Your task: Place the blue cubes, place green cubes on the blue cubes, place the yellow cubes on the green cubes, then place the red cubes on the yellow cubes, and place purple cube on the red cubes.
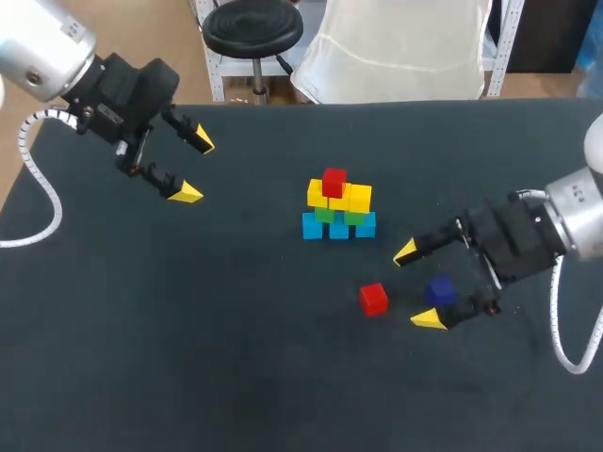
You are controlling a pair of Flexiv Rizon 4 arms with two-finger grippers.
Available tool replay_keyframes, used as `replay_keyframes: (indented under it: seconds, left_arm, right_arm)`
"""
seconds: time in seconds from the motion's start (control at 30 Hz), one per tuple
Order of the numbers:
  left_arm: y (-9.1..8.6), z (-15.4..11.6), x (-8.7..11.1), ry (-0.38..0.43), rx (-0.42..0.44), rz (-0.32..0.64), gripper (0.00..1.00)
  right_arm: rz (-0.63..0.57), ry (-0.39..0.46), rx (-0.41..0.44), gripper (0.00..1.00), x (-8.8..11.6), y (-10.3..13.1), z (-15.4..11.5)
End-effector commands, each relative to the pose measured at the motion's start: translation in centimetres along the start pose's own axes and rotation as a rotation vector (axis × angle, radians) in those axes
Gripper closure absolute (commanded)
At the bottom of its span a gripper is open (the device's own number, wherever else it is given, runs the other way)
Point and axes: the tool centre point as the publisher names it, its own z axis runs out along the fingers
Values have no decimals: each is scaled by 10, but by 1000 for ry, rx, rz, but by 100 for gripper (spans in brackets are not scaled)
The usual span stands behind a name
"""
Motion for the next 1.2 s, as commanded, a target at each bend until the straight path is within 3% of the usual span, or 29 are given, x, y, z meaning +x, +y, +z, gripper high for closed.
replay_keyframes:
  seconds: [0.03,0.7,1.2]
  left_arm:
    - [0,0,1,-1,-2,1,0]
    - [0,0,1,-1,-2,1,0]
    - [0,0,1,-1,-2,1,0]
  right_arm:
    - [1,13,6,0,2,-1,0]
    - [-53,34,-141,0,22,-30,35]
    - [-80,13,-114,0,29,-30,43]
